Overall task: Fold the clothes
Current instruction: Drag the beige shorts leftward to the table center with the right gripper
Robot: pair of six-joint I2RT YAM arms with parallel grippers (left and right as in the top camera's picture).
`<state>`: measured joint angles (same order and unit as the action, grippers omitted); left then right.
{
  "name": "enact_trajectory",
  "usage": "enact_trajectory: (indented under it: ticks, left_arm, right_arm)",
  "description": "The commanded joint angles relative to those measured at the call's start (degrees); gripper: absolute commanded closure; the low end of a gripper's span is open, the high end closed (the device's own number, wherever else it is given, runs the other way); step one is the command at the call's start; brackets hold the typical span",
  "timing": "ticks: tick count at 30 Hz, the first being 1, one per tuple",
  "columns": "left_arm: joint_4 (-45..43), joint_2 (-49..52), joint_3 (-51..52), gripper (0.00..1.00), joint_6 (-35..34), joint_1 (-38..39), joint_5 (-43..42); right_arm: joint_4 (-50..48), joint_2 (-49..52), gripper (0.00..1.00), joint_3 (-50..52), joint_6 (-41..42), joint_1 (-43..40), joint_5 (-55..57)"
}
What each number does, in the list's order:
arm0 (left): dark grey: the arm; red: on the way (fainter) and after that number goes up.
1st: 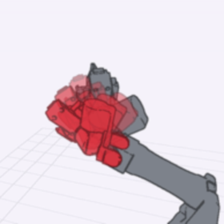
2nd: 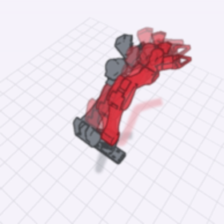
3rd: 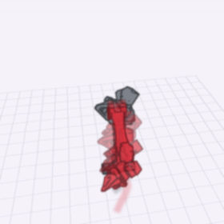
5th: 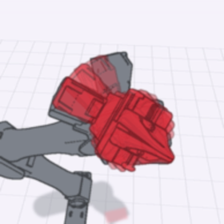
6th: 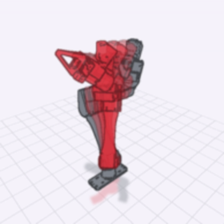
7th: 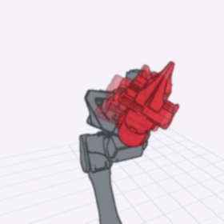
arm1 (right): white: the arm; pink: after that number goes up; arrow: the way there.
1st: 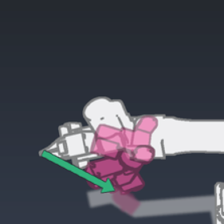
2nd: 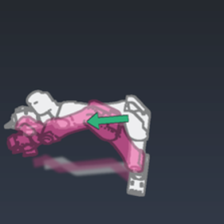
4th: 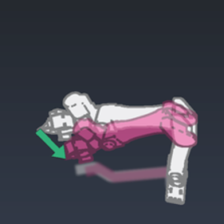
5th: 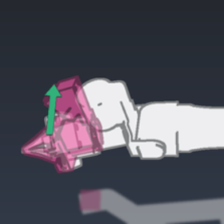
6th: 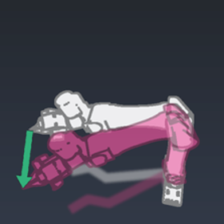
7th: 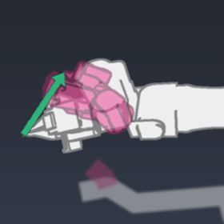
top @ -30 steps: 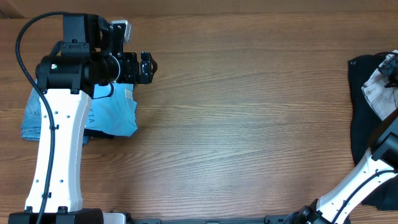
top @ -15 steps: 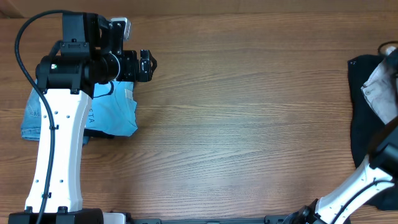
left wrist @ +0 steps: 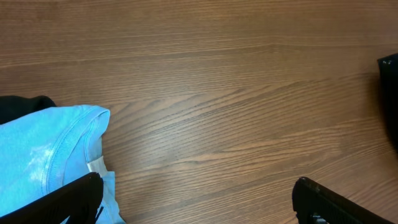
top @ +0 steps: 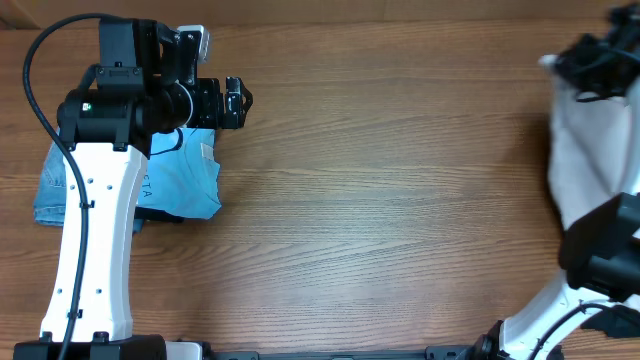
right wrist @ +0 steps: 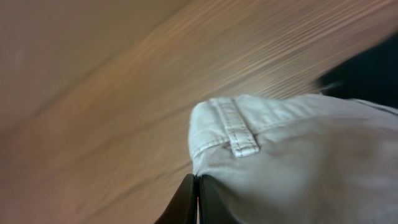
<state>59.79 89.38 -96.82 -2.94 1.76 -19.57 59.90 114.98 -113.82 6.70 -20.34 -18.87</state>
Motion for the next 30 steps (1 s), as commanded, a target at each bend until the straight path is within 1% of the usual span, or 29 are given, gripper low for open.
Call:
enact_trajectory:
  ticks: [1,8,9,10,11,13,15,16,17,19,21,23,24,26,27,29,30]
  left_arm:
    - [-0.24,-1.14,-2.10,0.01,-0.50,-0.26,-0.09]
    - [-0.48,-4.92,-3.67,0.00,-0.48,-0.26,10.03]
    - [-0.48,-5.33,-3.67,0.00,-0.48,-0.24,10.69]
    - [-0.46,-5.86,-3.67,0.00,-0.35,-0.24,11.21]
    - [-0.44,-5.95,-3.67,0.00,-0.26,-0.24,11.19]
    - [-0.28,-5.92,-3.67,0.00,-0.26,-0.24,11.19]
    - [0.00,-5.88,-3.67,0.00,-0.26,-0.24,11.19]
    - [0.00,-5.88,-3.67,0.00,-0.26,-0.24,11.17]
    - [-0.02,-5.86,-3.67,0.00,0.13,-0.24,11.17]
    - [0.02,-5.86,-3.65,0.00,0.24,-0.24,11.06]
    - [0.22,-5.68,-3.61,0.00,0.46,-0.17,10.56]
    - [0.63,-5.03,-3.39,0.00,1.92,0.35,9.55]
    - [0.90,-4.44,-3.30,0.00,3.34,1.09,7.65]
    - [1.51,-2.58,-3.28,0.00,6.73,3.43,4.13]
    - [1.51,-1.33,-3.13,0.01,7.74,5.05,3.69]
    - [1.60,4.00,-2.86,0.09,10.93,10.45,3.58]
    - [1.70,6.14,-2.86,0.10,12.13,12.17,3.58]
  right_arm:
    - [1.66,-0.39,0.96,-0.59,-2.71,10.88,-6.62]
    - [2.64,-0.31,0.96,-0.57,-6.03,33.55,-7.17]
    - [2.60,-0.31,0.96,-0.59,-7.96,36.81,-7.17]
    - [2.62,-0.31,0.95,-0.57,-11.89,42.10,-7.15]
    - [2.80,-0.31,0.93,-0.57,-14.38,44.94,-7.13]
    - [3.80,-0.31,0.85,-0.59,-19.54,50.49,-6.40]
    - [5.73,-0.31,0.68,-0.59,-23.32,55.69,-1.88]
    - [6.54,-0.31,0.55,-0.59,-24.09,57.51,1.88]
    - [6.84,-0.31,0.51,-0.59,-23.56,58.29,6.34]
    - [6.78,-0.31,0.50,-0.59,-19.89,57.35,12.22]
    - [6.86,-0.31,0.48,-0.59,-16.41,53.48,13.75]
    - [6.19,-0.31,0.37,-0.59,-11.58,46.42,13.68]
    - [5.62,-0.31,0.32,-0.59,-8.85,42.42,13.64]
    - [4.72,-0.31,0.29,-0.59,-4.70,35.17,12.13]
    - [4.70,-0.28,0.26,-0.59,-3.28,31.52,10.01]
    - [5.11,-0.02,0.24,-0.57,0.79,23.54,5.88]
    - [5.35,0.13,0.22,-0.55,2.12,21.16,5.22]
